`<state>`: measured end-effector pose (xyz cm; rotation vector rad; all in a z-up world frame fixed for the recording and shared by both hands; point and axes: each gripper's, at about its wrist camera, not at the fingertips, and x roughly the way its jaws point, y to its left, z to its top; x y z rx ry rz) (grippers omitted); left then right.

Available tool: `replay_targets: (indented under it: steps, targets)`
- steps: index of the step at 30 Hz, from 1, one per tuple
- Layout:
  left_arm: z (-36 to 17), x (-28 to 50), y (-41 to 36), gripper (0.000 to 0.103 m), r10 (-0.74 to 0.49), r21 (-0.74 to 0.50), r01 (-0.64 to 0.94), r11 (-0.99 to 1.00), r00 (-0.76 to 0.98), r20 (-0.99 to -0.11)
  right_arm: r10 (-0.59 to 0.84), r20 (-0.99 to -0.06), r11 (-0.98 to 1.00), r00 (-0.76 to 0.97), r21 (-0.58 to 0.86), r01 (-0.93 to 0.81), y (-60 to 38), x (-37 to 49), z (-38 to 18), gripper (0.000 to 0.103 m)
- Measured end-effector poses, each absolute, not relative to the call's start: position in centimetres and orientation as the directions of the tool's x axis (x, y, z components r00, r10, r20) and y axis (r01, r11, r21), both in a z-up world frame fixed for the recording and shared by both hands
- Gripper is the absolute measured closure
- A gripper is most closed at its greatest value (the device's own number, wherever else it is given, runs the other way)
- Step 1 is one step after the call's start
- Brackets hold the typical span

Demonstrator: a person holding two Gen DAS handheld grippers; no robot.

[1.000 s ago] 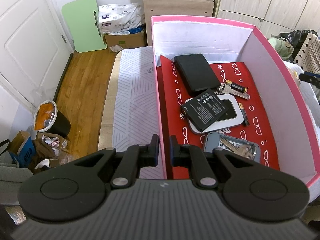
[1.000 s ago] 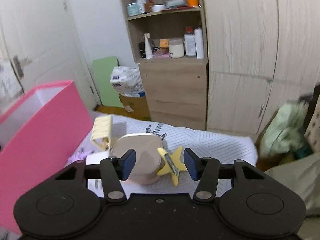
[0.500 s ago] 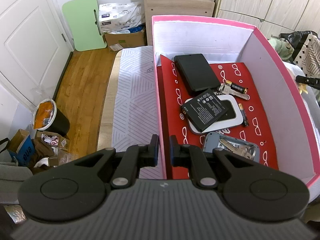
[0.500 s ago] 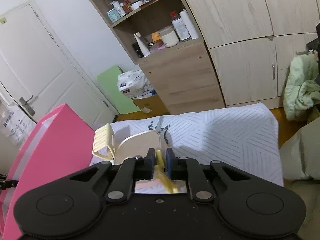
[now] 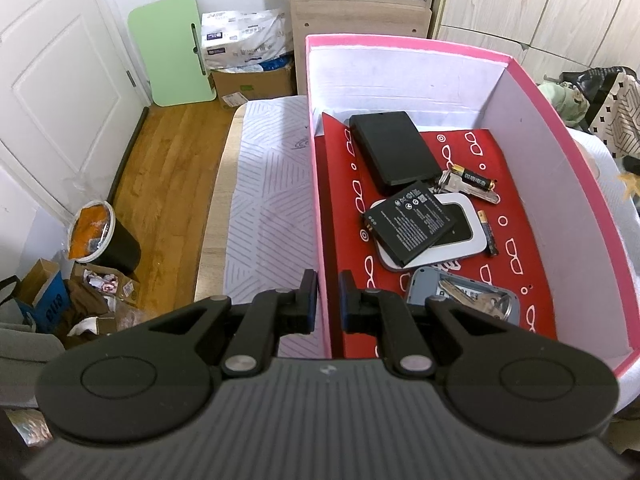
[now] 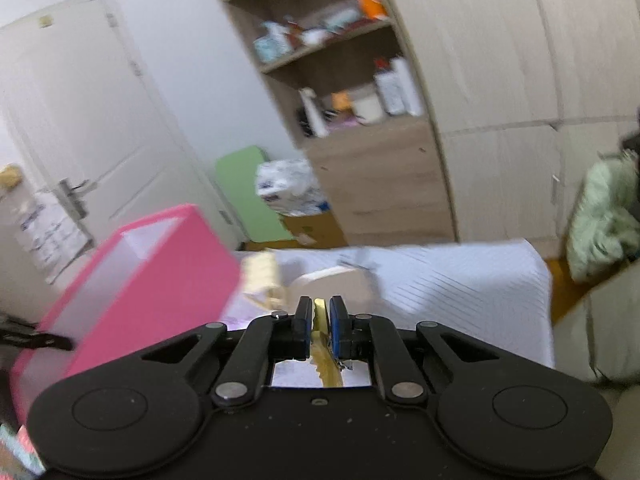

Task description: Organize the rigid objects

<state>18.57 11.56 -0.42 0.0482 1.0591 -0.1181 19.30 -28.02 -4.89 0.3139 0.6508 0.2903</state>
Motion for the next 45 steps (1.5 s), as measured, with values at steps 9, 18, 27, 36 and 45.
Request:
replay_targets:
  steps: [9,18,27,36,45]
  targets:
    - [-0.4,18.4,11.8,0.093,-0.085,-0.036,0.108,0.993,0.494,-0.865,0.648,-0.374,0.748,0.664,0.475,-0.463,-20.0,18.8,1.2,0.091]
    - [-0.4,18.1,11.8,0.093,-0.086,-0.035,0.109,0.993,0.505,-0.859,0.721,-0.489,0.690,0.492,0.432,-0.581,-11.3,20.3,0.2,0.091]
    - [-0.4,18.4,12.0,0.093,-0.095,-0.049,0.104,0.993,0.499,-0.861,0.618,-0.662,0.721,0.424,0.263,-0.641,-5.0,22.2,-0.7,0.091]
    - [-0.4,18.2,11.8,0.093,-0.083,-0.035,0.104,0.994,0.504,-0.859,0.556,-0.753,0.721,0.352,0.226,-0.655,-1.6,22.6,-2.4,0.081]
    - [-0.4,18.7,11.8,0.093,-0.072,-0.036,0.083,0.996,0.489,-0.869,0.680,-0.562,0.721,0.471,0.395,-0.569,-10.6,20.2,2.3,0.057]
